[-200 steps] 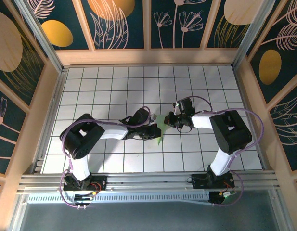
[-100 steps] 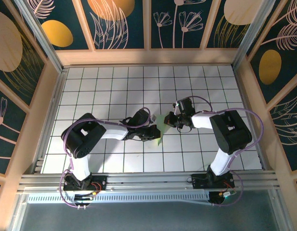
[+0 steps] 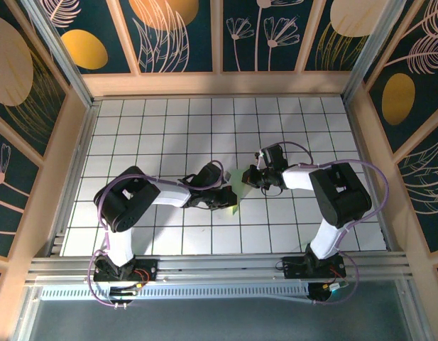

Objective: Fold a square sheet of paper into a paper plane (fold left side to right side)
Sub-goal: Fold the wing for the fifth time at the center of the table.

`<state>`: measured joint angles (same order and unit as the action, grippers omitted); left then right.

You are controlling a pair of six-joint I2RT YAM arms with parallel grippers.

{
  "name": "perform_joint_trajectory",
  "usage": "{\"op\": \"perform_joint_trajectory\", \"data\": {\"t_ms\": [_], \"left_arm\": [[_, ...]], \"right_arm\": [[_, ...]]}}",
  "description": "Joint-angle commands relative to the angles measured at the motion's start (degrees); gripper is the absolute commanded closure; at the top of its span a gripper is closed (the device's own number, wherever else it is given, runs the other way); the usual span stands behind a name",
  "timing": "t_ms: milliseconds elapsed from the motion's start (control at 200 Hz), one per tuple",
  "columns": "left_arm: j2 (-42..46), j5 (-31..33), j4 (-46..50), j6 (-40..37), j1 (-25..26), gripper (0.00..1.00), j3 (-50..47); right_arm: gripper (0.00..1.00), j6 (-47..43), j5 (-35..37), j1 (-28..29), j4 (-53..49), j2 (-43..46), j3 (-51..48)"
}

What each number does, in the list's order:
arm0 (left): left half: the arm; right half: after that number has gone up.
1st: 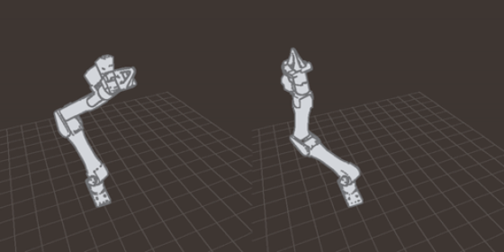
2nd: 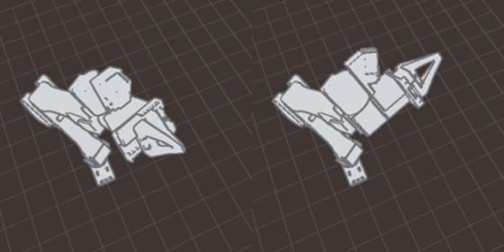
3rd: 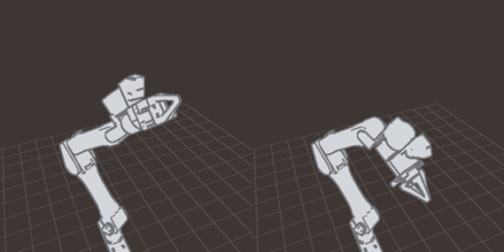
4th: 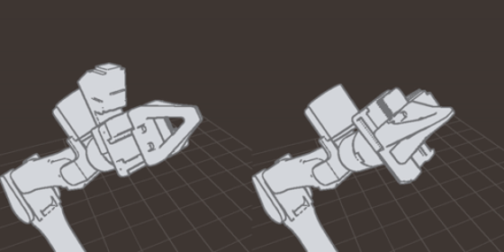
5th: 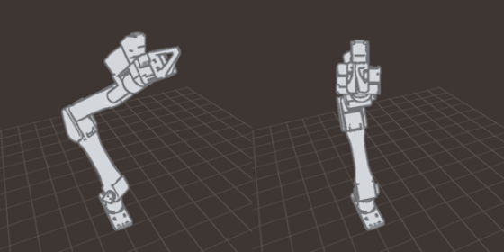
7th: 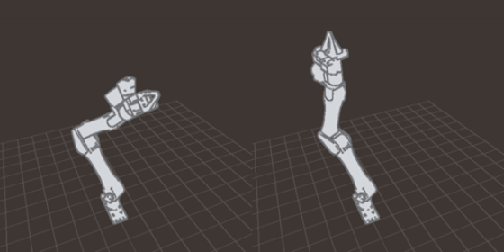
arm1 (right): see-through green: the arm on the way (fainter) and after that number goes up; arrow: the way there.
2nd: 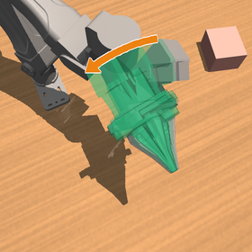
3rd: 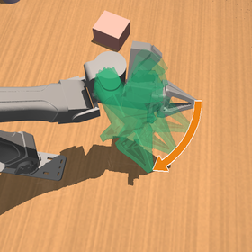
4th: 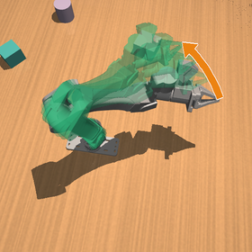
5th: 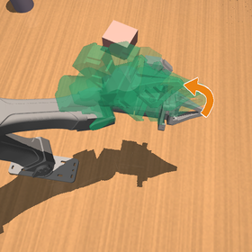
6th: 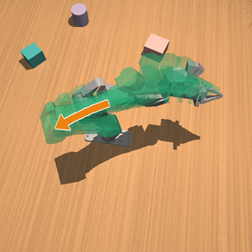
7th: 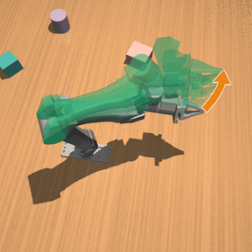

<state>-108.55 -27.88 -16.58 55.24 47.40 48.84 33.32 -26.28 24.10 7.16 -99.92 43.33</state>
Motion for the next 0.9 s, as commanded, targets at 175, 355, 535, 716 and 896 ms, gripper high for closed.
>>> {"op": "perform_joint_trajectory", "data": {"t_ms": [175, 355, 535, 716, 896], "left_arm": [[-2.8, 6.4, 9.9, -4.0, 1.3, 1.00, 1.6], [-2.8, 10.0, 13.3, -5.7, 1.5, 1.00, 1.4], [-2.7, 11.9, 15.8, -7.0, 1.6, 1.00, 1.6], [-2.6, 12.9, 16.6, -7.2, 1.7, 1.00, 1.5], [-2.5, 13.5, 17.3, -7.5, 1.7, 1.00, 1.4]], "right_arm": [[1.00, -1.5, -4.4, -1.9, 3.2, 6.4, -2.9], [1.00, -1.9, -7.0, -1.7, 6.9, 10.5, -7.2], [1.00, -1.5, -6.9, 1.1, 9.6, 11.0, -11.1], [1.00, -0.9, -6.7, 2.5, 12.1, 8.0, -11.5], [1.00, -2.0, -5.5, 3.0, 11.3, 5.3, -9.1]]}}
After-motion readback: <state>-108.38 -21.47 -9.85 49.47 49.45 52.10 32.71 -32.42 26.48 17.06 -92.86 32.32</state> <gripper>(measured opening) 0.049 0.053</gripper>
